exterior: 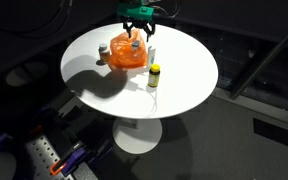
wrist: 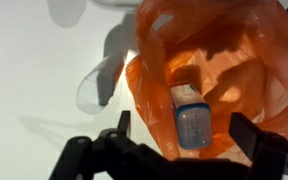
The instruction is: Remove the blue and white container from the orange plastic bag and put it on the table.
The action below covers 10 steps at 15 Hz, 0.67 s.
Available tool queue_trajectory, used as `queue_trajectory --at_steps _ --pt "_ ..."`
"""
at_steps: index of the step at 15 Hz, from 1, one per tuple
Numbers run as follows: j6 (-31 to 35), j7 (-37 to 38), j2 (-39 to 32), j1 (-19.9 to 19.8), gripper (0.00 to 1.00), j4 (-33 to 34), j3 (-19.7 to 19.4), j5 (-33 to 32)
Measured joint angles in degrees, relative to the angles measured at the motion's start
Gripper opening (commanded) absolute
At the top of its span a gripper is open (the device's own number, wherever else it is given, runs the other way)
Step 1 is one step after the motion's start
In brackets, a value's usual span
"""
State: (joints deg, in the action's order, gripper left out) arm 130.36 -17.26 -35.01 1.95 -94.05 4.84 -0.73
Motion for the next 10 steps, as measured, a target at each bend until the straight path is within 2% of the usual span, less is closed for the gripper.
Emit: queue_trajectory --at_steps 5,10 --pt "-2.59 -4.32 -5.35 0.45 1.0 5.92 1.0 -2.06" --pt "-5.45 -5.56 -8.21 1.93 1.0 9.91 1.36 -3.4"
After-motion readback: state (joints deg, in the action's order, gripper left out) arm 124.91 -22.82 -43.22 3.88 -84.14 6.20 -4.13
